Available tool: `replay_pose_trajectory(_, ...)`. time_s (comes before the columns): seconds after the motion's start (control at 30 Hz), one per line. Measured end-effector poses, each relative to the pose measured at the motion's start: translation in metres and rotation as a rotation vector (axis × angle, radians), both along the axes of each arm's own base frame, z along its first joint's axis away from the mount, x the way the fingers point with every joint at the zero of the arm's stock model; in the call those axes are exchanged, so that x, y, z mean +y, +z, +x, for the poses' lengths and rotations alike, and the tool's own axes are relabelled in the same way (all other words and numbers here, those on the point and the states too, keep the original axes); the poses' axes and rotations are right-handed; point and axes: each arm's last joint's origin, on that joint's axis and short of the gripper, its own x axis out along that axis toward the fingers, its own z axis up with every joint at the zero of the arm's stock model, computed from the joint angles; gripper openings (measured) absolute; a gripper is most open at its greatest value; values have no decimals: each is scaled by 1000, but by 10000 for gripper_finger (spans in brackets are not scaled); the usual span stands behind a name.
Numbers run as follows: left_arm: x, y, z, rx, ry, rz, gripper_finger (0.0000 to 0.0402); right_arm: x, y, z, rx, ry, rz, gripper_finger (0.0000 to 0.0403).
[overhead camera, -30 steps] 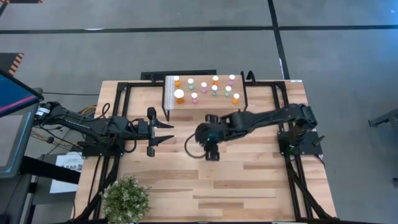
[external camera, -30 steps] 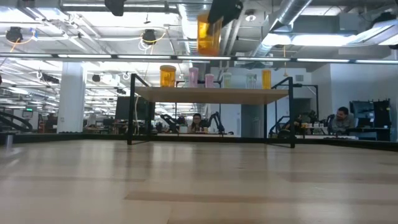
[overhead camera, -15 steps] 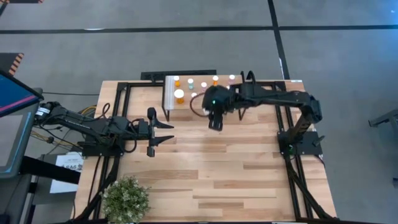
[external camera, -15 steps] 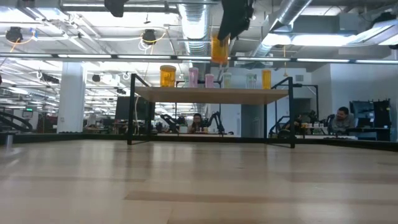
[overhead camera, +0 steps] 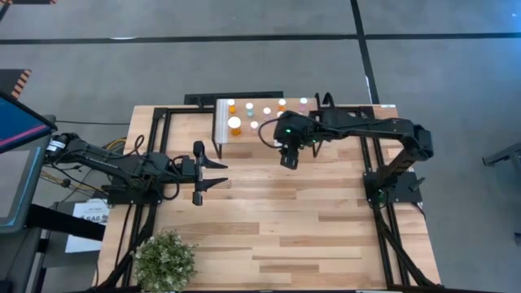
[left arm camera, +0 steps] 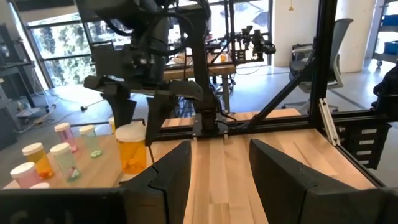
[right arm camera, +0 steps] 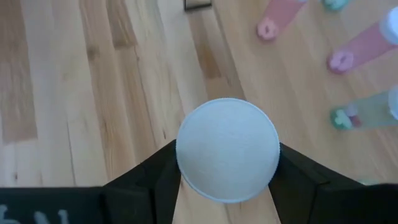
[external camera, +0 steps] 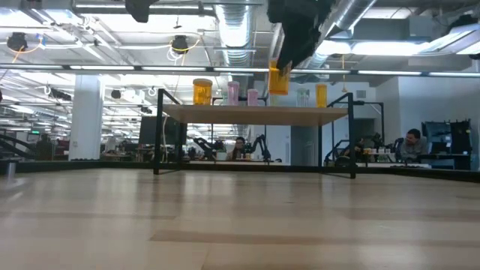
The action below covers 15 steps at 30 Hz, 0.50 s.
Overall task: Pick and place medicine bottles onto shelf by color
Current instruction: Put the big orange pill bottle on the shelf
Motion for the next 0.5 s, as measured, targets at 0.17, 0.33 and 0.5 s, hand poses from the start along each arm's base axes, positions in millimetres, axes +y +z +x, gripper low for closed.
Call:
replay_pose_trajectory(0.17, 0, 1, 0, -8, 0, -6, 153, 1, 0, -21, -104, -12, -9, 220)
replay_pose_trajectory(0.33, 0, 2, 0, -18, 0, -8, 153, -9, 11, -27, -183, -54, -20, 218)
replay_pose_trajectory(0.5, 0, 2, 0, -17, 0, -10, 153, -28, 9, -28, -192, -107, -18, 219)
